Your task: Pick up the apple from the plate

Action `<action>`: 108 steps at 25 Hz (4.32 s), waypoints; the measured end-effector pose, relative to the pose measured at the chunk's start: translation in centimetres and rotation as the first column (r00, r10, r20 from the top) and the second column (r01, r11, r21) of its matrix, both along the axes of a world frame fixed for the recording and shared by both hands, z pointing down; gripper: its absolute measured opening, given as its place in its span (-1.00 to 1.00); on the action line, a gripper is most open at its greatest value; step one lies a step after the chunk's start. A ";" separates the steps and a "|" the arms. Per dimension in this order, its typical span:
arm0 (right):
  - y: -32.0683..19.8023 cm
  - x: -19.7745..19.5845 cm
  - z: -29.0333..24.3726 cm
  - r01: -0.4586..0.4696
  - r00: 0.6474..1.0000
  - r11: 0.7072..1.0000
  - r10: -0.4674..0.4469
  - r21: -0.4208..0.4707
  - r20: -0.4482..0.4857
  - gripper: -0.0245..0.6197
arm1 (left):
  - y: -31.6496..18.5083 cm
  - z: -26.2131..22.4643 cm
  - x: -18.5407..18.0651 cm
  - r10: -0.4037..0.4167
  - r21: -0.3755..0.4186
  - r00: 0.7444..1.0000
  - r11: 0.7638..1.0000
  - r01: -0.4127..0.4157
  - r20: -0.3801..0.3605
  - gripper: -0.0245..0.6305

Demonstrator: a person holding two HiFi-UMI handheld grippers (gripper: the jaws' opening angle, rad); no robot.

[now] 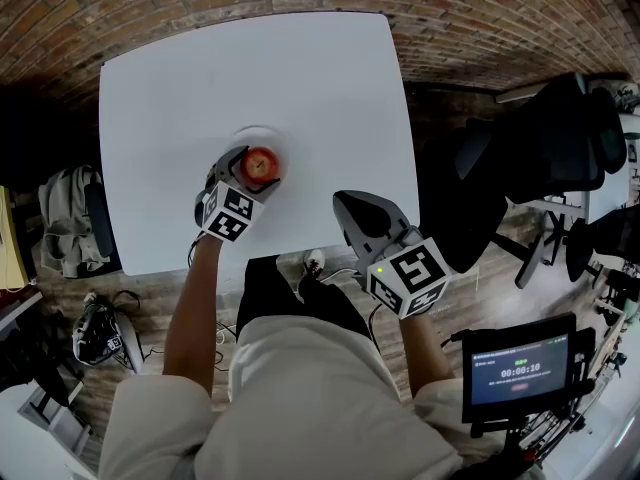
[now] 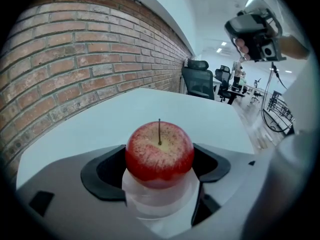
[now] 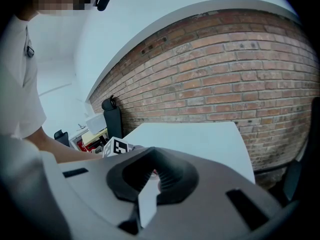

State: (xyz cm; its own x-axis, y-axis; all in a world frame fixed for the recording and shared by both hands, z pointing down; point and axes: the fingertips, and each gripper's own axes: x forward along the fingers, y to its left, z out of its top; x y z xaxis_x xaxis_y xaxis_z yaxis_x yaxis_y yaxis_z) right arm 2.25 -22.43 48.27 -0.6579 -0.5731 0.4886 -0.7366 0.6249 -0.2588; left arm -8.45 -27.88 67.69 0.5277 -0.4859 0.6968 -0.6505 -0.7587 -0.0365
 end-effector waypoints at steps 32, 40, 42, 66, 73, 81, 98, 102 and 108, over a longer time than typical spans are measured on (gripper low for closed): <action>-1.2 -0.9 -2.7 0.012 0.995 0.999 -0.016 0.041 0.097 -0.92 | -0.4 -3.8 -2.1 -0.094 0.011 0.995 0.995 0.095 -0.039 0.30; -1.1 -1.3 -4.6 0.030 0.994 0.995 -0.039 0.093 0.103 -0.92 | 0.3 -7.4 -2.4 -0.121 0.071 0.990 0.989 0.127 -0.076 0.30; -1.1 -1.4 -4.9 0.038 0.993 0.994 -0.049 0.104 0.106 -0.92 | 0.4 -8.3 -2.5 -0.124 0.090 0.989 0.987 0.131 -0.077 0.30; -0.1 -3.4 -12.7 0.113 0.988 0.935 -0.141 0.336 0.059 -0.92 | 2.3 -23.2 -4.3 -0.179 0.282 0.948 0.925 0.253 -0.261 0.30; -0.3 -4.0 -15.8 0.114 0.987 0.912 -0.149 0.394 0.059 -0.92 | 2.9 -28.8 -5.0 -0.159 0.376 0.947 0.889 0.260 -0.280 0.30; -0.4 -4.4 -19.8 0.124 0.980 0.876 -0.182 0.466 0.081 -0.92 | 3.6 -34.7 -4.8 -0.121 0.486 0.950 0.836 0.254 -0.288 0.30; 1.6 -4.5 -24.5 0.124 0.972 0.819 -0.215 0.560 0.100 -0.92 | 8.5 -43.2 -3.6 -0.043 0.647 0.957 0.728 0.227 -0.288 0.30; 2.0 -4.2 -24.5 0.100 0.978 0.810 -0.188 0.578 0.094 -0.92 | 9.3 -43.3 -3.4 -0.042 0.659 0.960 0.719 0.221 -0.277 0.30; 2.0 -3.9 -24.7 0.086 0.983 0.804 -0.164 0.589 0.080 -0.93 | 9.4 -43.0 -3.4 -0.053 0.633 0.951 0.734 0.245 -0.306 0.30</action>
State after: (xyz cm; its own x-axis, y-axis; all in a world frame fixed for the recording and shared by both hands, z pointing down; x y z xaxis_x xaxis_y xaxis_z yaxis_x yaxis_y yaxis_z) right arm -1.69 -20.42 23.62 -0.7745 -0.6326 0.0027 -0.6291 0.7707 0.1009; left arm -11.90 -18.48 24.68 0.5157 -0.8564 0.0268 -0.8109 -0.4979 -0.3074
